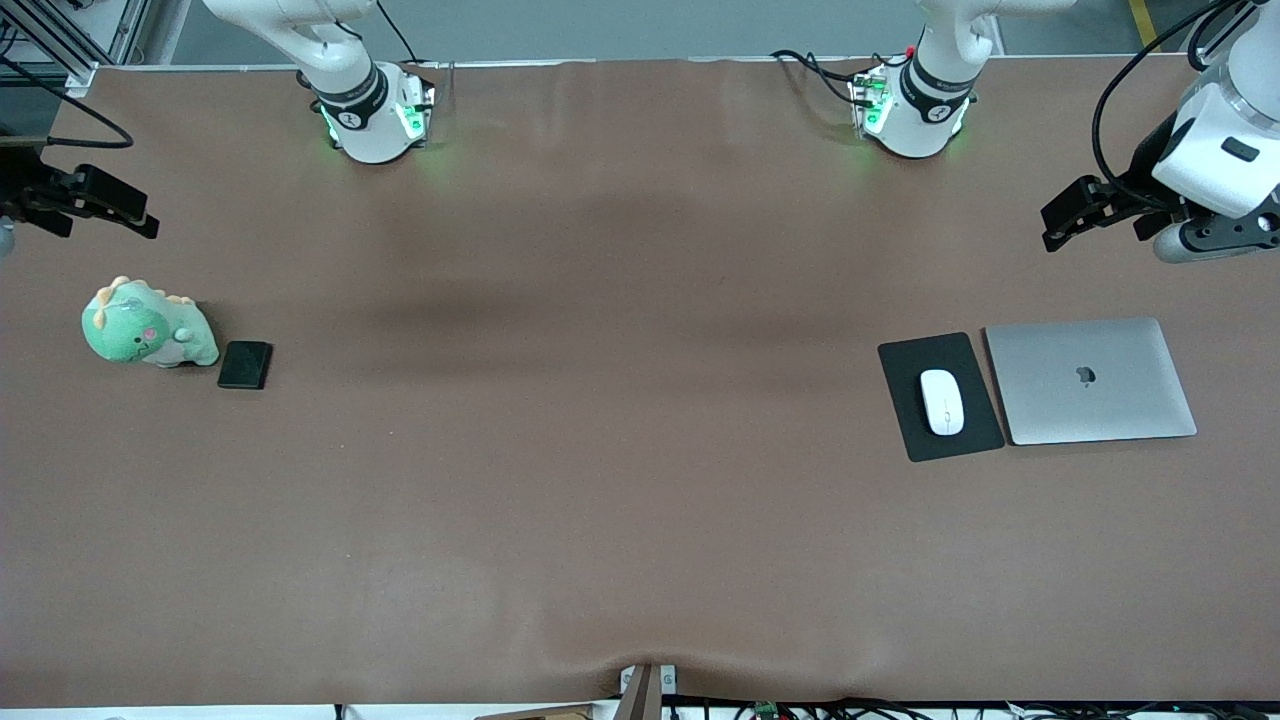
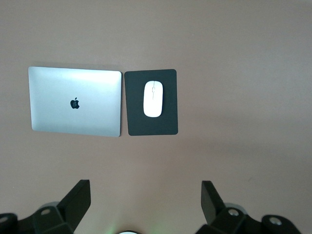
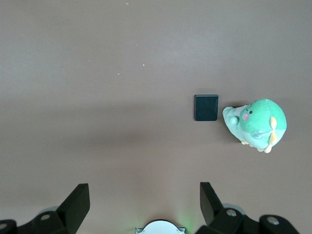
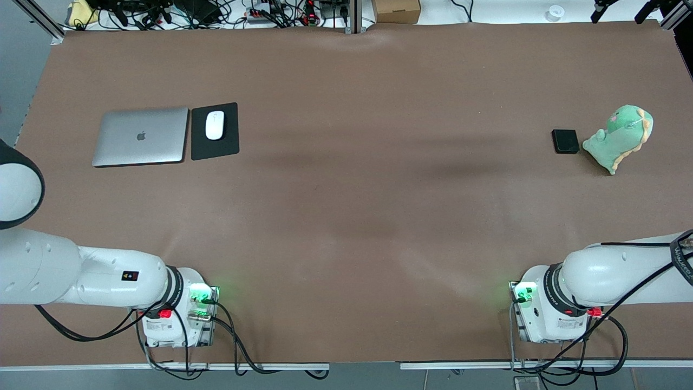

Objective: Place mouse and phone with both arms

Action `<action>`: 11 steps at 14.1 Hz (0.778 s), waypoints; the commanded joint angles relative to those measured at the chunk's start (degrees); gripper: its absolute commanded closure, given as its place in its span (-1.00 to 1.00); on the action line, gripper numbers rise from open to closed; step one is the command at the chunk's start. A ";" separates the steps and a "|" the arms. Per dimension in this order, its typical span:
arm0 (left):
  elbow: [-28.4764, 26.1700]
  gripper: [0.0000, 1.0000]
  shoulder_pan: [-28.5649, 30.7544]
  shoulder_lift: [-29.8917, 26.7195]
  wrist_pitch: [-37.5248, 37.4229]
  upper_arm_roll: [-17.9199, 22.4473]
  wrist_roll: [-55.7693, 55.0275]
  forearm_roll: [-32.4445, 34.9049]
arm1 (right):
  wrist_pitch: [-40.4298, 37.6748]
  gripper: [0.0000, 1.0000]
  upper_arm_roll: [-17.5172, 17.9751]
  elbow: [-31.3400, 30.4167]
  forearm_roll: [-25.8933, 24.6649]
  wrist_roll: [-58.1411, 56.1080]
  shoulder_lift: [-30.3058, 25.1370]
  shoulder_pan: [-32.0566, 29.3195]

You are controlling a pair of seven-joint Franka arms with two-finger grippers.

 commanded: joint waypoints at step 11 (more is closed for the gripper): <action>-4.14 -1.00 3.67 -4.98 2.01 -5.83 -1.83 0.67 | 0.17 -1.00 -0.44 0.41 -0.79 -0.19 -0.12 0.20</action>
